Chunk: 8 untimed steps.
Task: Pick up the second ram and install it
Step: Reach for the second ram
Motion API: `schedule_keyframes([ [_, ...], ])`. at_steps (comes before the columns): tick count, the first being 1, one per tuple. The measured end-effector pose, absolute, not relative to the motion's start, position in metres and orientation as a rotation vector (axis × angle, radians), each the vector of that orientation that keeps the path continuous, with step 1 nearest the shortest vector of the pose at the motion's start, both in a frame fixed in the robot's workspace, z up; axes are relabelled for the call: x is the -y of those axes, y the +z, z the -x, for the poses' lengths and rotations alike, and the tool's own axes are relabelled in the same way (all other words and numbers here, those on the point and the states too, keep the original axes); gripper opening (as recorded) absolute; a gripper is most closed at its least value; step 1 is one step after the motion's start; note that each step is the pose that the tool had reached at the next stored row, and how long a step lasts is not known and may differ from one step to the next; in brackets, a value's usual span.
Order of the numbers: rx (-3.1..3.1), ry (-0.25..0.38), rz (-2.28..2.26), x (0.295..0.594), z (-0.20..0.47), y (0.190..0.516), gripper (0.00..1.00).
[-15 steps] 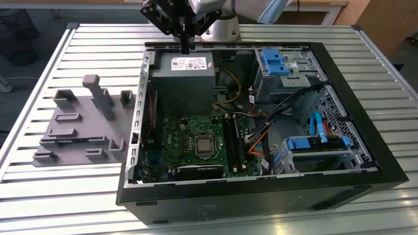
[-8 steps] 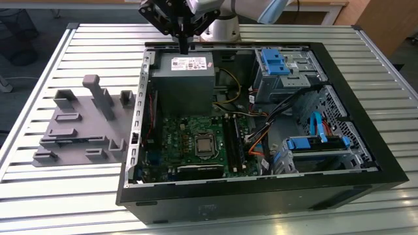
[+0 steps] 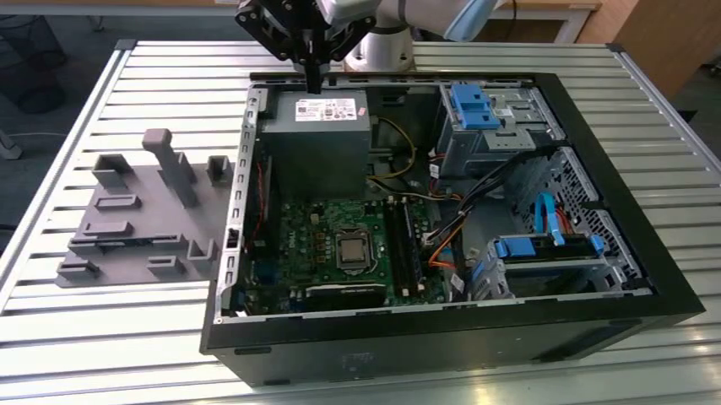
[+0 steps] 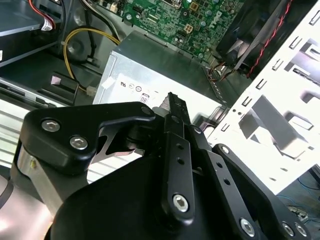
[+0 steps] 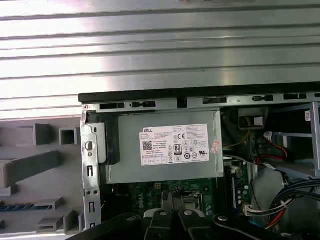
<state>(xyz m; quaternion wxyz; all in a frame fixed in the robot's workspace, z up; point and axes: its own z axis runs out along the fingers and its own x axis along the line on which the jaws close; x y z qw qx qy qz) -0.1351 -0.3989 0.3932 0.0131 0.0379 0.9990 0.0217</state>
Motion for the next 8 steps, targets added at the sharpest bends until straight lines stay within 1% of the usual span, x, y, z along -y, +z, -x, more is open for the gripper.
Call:
schedule_keyframes([
  [8, -3.112, 0.068, -0.118, 0.3989, 0.1390, 0.3931, 0.11],
])
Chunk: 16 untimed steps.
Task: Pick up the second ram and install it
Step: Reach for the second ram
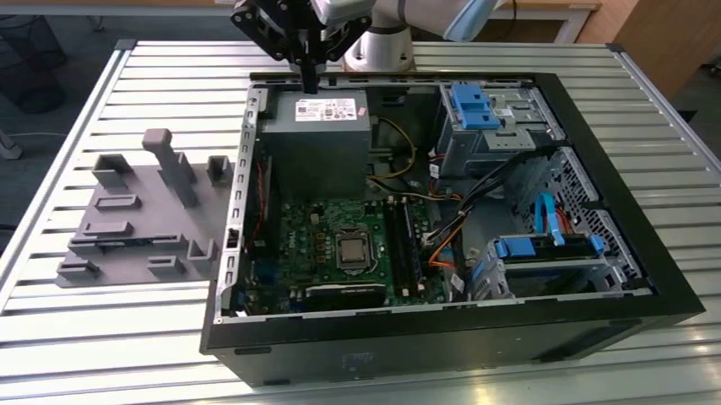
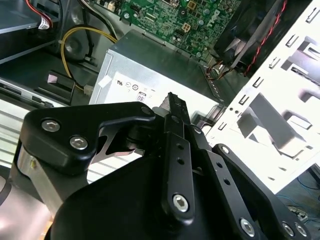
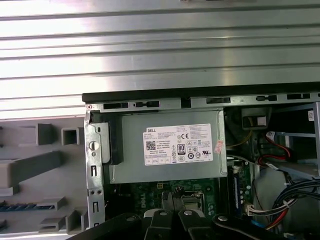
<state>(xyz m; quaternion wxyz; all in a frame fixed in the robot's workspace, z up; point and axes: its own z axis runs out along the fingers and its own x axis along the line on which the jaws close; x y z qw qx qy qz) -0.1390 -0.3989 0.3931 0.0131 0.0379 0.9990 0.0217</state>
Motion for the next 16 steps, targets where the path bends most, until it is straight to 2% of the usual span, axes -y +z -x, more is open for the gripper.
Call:
schedule_keyframes([
  [16, -3.113, 0.068, -0.118, 0.3989, 0.1458, 0.3930, 0.11],
])
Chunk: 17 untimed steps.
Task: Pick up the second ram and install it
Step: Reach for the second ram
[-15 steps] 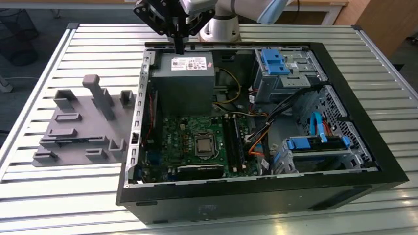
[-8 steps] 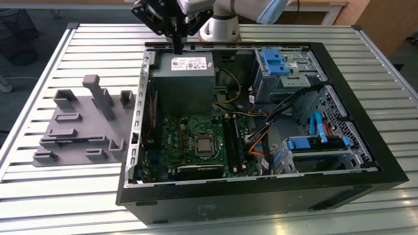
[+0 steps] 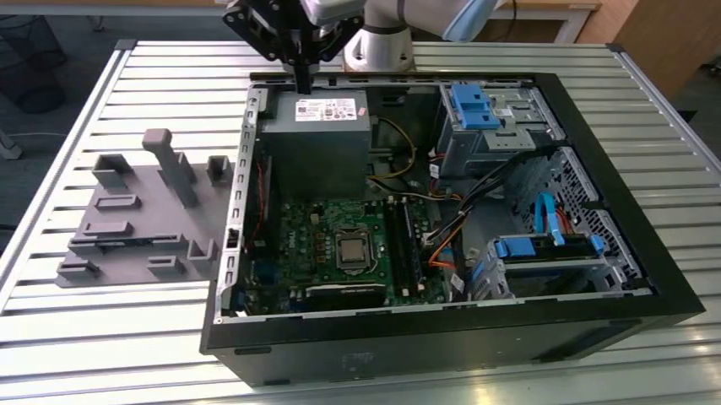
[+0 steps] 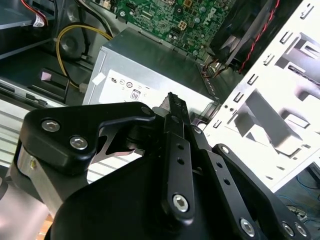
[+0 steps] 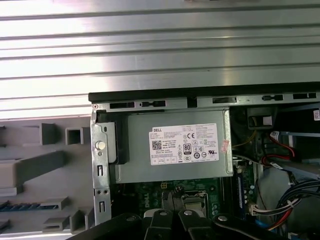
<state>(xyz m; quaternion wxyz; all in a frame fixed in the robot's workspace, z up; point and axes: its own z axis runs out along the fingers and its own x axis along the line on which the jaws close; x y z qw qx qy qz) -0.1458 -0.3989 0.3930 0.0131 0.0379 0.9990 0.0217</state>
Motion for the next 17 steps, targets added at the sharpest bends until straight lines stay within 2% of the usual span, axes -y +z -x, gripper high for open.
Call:
schedule_keyframes([
  [17, -3.112, 0.068, -0.118, 0.3989, 0.1533, 0.3928, 0.11],
])
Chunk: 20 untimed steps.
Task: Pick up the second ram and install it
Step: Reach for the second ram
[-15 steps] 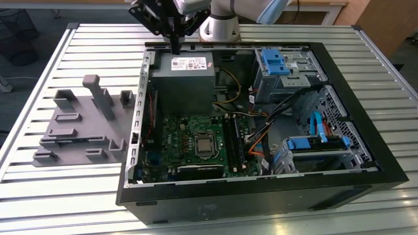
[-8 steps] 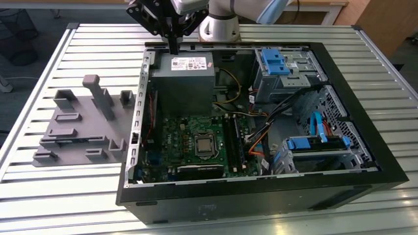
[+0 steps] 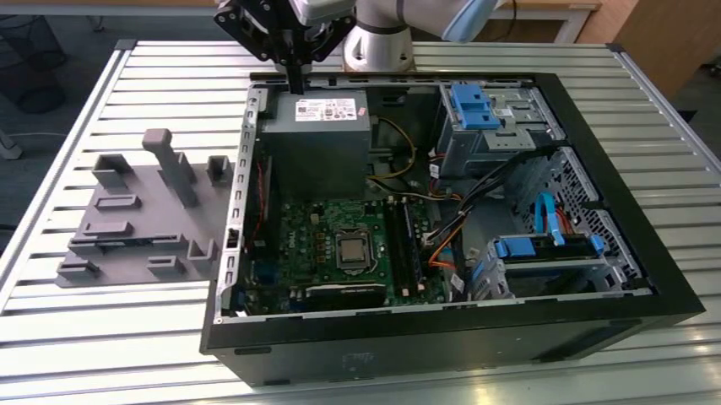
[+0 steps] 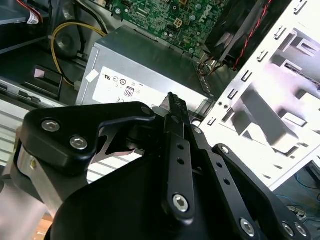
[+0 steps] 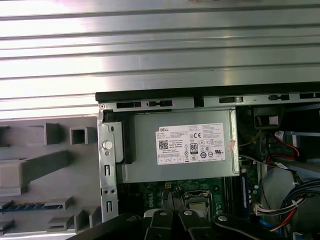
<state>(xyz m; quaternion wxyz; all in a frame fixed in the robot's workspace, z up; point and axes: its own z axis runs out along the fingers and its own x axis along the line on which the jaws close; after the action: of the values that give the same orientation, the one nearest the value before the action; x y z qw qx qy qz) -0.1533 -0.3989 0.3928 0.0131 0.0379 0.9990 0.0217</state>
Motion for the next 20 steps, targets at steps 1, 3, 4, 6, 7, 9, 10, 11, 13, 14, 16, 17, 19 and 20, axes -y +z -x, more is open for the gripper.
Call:
schedule_keyframes([
  [1, -3.113, 0.068, -0.118, 0.3989, 0.1537, 0.3928, 0.11],
  [3, -3.112, 0.068, -0.118, 0.3989, 0.1546, 0.3928, 0.11],
  [4, -3.113, 0.068, -0.118, 0.3989, 0.1550, 0.3928, 0.11],
  [6, -3.112, 0.068, -0.118, 0.3989, 0.1557, 0.3928, 0.11],
  [7, -3.112, 0.068, -0.118, 0.3989, 0.1561, 0.3928, 0.11],
  [9, -3.112, 0.068, -0.118, 0.3989, 0.1569, 0.3927, 0.11],
  [10, -3.112, 0.068, -0.118, 0.3989, 0.1573, 0.3927, 0.11],
  [11, -3.112, 0.068, -0.118, 0.3989, 0.1577, 0.3928, 0.11],
  [13, -3.112, 0.068, -0.118, 0.3989, 0.1585, 0.3927, 0.11],
  [14, -3.112, 0.068, -0.118, 0.3989, 0.1589, 0.3927, 0.11],
  [16, -3.113, 0.068, -0.118, 0.3989, 0.1597, 0.3927, 0.11],
  [17, -3.113, 0.068, -0.118, 0.3989, 0.1601, 0.3927, 0.11],
  [19, -3.112, 0.068, -0.118, 0.3989, 0.1609, 0.3927, 0.11],
  [20, -3.113, 0.068, -0.118, 0.3989, 0.1613, 0.3927, 0.11],
])
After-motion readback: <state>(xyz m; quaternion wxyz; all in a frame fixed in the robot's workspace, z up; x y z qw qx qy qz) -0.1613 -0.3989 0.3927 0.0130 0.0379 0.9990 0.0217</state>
